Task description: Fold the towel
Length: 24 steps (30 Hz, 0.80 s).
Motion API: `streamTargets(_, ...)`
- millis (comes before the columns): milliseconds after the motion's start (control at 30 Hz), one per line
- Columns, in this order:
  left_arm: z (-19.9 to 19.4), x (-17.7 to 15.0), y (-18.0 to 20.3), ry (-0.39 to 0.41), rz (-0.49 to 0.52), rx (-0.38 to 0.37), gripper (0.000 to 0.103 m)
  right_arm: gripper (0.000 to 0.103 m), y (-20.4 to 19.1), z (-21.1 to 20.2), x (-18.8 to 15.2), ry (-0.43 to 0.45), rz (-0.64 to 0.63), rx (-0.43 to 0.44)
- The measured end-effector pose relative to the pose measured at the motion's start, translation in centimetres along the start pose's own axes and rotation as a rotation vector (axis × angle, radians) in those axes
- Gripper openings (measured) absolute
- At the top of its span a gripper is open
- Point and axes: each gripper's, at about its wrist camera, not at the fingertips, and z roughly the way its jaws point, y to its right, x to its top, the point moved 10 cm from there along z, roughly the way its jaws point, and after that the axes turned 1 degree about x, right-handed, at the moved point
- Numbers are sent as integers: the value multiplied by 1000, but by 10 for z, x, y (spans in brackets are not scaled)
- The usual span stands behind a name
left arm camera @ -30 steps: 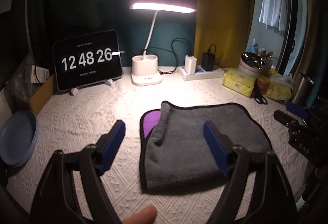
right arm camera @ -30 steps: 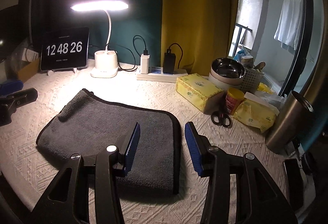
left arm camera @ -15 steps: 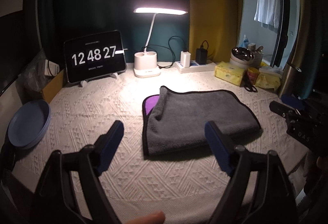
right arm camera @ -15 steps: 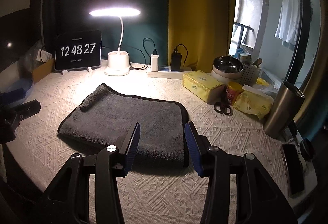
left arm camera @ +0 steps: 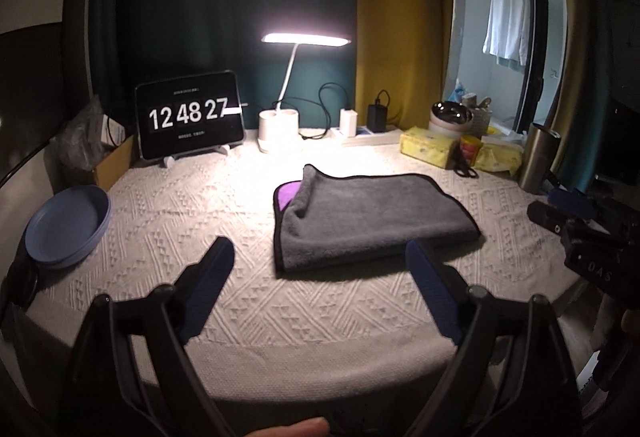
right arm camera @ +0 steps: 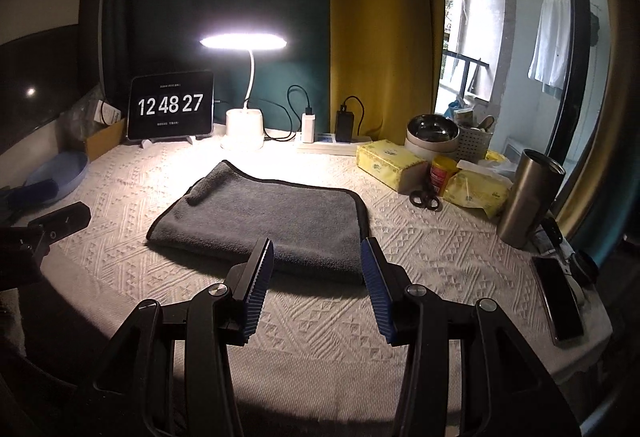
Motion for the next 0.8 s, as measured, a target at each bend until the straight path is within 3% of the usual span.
streamTargets(400, -66, 11, 3, 184, -6, -2, 89, 49, -4, -65, 2, 134, 10, -19)
streamTargets(500, -82, 15, 0, 233, -14, 1, 89, 61, 2, -83, 5, 182, 29, -31)
streamTargets(567, -92, 18, -1, 264, -21, -3, 89, 64, 6, -93, 7, 210, 40, -42)
streamTargets(800, -101, 22, 0, 284, -10, -1, 89, 64, 16, -102, 7, 234, 65, -61)
